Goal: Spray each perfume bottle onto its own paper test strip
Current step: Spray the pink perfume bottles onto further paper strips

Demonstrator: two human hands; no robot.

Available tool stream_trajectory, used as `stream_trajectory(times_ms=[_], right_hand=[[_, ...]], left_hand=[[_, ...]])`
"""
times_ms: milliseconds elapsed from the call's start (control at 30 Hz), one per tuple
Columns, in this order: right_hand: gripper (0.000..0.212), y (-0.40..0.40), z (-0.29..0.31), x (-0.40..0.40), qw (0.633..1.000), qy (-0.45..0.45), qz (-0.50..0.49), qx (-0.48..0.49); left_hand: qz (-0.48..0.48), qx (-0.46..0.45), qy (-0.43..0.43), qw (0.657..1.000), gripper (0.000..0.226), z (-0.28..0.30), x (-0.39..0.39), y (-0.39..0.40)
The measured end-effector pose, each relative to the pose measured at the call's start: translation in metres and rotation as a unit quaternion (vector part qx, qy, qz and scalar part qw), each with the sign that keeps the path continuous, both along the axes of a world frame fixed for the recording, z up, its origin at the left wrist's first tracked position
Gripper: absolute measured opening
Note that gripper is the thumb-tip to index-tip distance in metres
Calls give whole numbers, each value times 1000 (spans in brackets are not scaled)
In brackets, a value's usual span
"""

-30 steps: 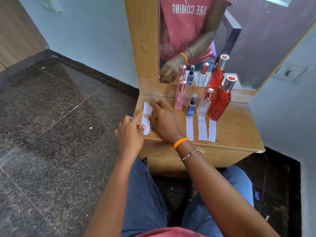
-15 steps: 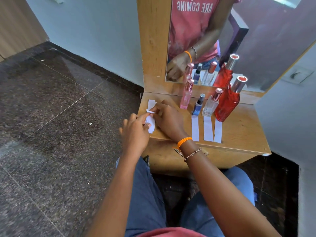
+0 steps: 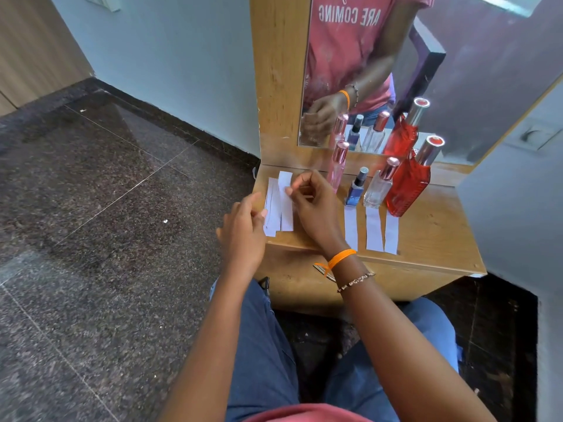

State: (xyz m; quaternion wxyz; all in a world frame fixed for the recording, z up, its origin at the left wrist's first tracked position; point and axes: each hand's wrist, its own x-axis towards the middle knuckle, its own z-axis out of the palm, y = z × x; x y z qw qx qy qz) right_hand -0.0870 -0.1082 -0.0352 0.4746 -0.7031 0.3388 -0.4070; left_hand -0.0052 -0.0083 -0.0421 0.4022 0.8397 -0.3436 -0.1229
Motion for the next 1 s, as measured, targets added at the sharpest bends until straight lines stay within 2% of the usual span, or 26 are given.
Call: stream_trajectory(times_ms=[100,200,333,433,533,600,700,800,1000], right_hand=[[13,1,0,-18,999,28,-29,-2],[11,6,-5,-34,987,131,-58,-70],[9,11,-4,-40,950,252,-75,-167],[16,12,12,-39,937,248,-100,-226],[18,6,38,-38,922,186,-159,-299],[24,-5,55,-38,905,198,-183,-328],[39,-29,71,-35,879,323,-146,-320],[44,-47,73,-29,841,444,-73,-301],[52,-52,79,-23,823,469,-31,-320]], left_hand=[[-10,-32,-14,999,33,4,-5,0],[-38,-36,-26,998,31,9,-15,-5],[-71,-32,-17,997,26,10,-32,-11],[-92,-39,-20,995,24,10,-37,-15],[-101,-53,-17,993,23,14,-39,-21],[-106,-57,-19,993,23,17,-40,-25],[-113,-64,-18,991,23,20,-41,-30],[-117,-67,-16,991,23,21,-42,-33],[-126,-101,7,987,25,20,-36,-30]])
